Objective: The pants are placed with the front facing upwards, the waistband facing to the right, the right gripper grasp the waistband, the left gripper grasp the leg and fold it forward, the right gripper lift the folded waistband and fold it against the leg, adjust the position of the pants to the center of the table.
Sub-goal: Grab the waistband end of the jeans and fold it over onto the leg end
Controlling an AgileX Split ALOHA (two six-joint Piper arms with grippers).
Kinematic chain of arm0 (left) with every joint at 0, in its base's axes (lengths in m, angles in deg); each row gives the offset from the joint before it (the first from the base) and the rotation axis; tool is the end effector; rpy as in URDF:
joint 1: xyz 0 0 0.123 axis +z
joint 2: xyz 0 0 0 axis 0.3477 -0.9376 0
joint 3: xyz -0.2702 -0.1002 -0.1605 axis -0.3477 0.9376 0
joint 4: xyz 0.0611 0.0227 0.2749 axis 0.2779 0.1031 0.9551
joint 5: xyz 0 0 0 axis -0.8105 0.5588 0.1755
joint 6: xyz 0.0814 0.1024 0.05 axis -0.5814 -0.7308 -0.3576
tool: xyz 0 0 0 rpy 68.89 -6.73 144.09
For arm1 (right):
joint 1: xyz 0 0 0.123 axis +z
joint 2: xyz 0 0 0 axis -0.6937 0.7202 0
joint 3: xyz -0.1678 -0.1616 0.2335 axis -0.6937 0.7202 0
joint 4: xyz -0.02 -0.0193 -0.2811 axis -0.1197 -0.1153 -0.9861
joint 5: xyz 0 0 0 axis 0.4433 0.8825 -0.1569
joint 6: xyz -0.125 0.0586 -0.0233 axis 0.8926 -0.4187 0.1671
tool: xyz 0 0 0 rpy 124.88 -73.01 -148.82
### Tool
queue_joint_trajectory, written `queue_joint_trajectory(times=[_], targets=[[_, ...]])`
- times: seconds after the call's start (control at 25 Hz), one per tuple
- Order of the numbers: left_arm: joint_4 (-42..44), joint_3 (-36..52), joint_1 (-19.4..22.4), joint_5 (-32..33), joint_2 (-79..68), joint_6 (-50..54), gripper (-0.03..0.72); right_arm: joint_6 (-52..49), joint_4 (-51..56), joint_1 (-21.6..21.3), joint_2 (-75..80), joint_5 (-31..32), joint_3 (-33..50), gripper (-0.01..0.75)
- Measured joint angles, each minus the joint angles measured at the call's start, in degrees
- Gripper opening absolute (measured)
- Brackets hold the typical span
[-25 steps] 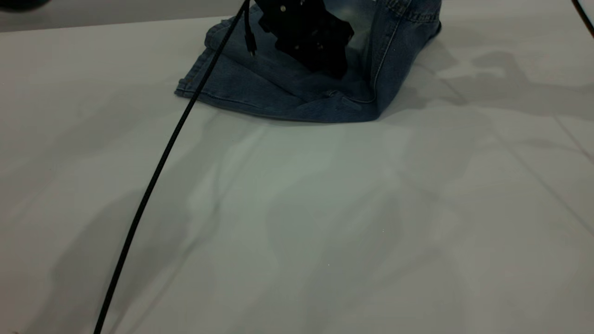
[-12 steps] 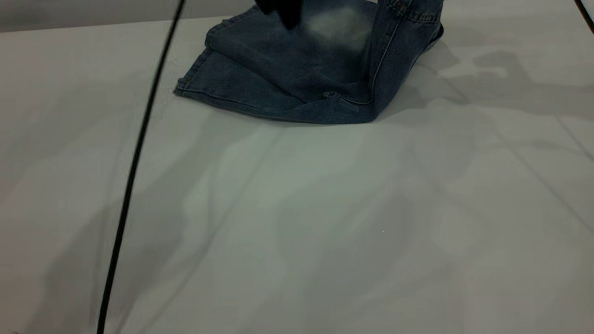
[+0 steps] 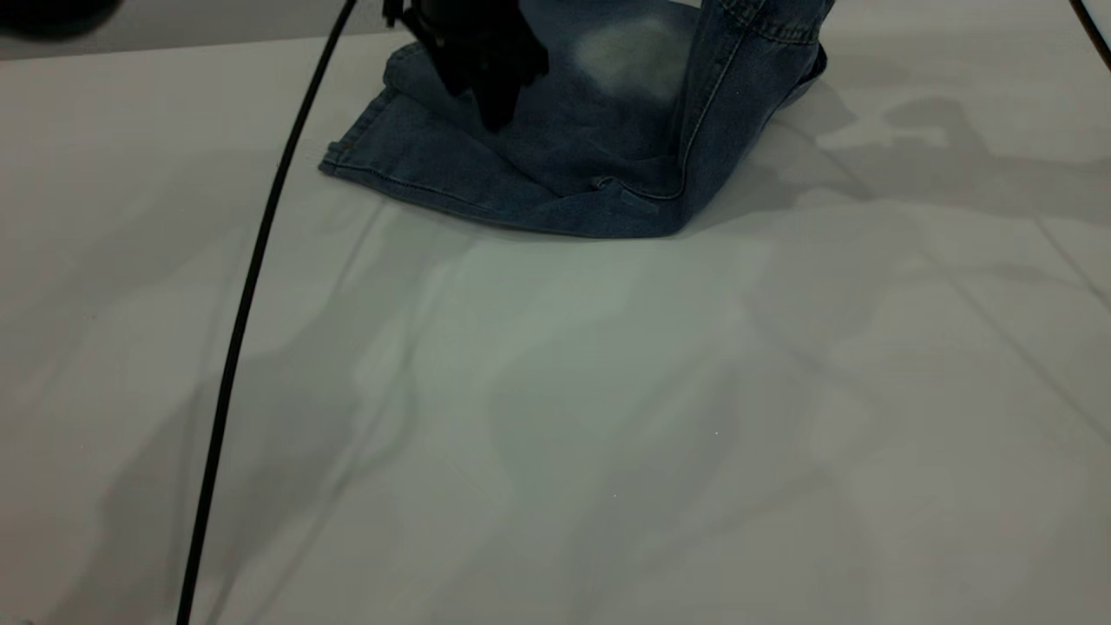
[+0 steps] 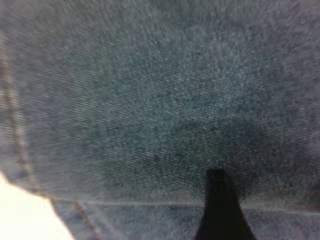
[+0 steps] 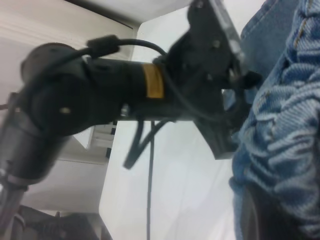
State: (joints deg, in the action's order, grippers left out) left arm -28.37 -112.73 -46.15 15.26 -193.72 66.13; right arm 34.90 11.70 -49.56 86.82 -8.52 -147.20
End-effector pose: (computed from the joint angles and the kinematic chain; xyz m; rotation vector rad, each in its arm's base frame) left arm 0.5739 -0.2572 0.0534 1.1891 2.6705 0.1830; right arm 0.4901 0.0815 0.1601 -0.0834 2.2703 1.5212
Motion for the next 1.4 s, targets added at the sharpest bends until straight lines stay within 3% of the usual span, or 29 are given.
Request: queue_joint_trajectory(times=[0.44,0.92,1.4], targets=[[-0.3,-0.1,0.0,-0.1,-2.4,0.0,0.415,-1.0,1.9,0.9,-0.1,1.4,-1.4,0.049],[-0.5,-0.1,0.0,0.0,-2.5,0.2,0.415,-6.0,0.2,10.3,-0.1,1.5,-9.8,0.049],[3.8,0.0,0.0,0.4,6.6,-0.1,0.415,-6.5,0.5,10.4,-0.1,1.1,-9.8,0.049]])
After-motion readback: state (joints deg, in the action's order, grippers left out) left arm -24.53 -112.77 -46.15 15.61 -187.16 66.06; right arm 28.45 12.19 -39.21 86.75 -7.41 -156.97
